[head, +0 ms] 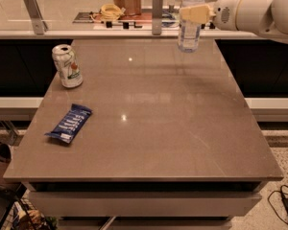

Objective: Move blue plastic bottle near rxbar blueberry

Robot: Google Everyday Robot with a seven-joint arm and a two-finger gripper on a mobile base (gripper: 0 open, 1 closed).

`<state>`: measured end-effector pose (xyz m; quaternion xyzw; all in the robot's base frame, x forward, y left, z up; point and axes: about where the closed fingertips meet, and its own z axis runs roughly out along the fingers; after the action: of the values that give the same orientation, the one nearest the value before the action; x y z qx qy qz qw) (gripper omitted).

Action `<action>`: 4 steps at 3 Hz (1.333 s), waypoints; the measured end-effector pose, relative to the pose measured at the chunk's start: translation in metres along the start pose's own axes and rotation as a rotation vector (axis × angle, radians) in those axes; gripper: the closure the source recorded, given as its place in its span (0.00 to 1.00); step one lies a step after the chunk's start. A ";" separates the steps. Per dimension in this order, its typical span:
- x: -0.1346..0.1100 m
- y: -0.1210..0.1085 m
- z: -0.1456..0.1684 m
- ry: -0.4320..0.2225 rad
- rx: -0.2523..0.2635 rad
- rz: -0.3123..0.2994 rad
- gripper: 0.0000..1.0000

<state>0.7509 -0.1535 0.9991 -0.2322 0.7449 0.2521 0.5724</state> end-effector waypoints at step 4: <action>0.026 0.145 -0.010 -0.009 -0.186 -0.093 1.00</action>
Offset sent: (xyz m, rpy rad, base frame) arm -0.0965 0.0833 -0.0064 0.0040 -0.0202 0.1910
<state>0.6456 -0.0503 0.9921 -0.3175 0.7043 0.2943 0.5626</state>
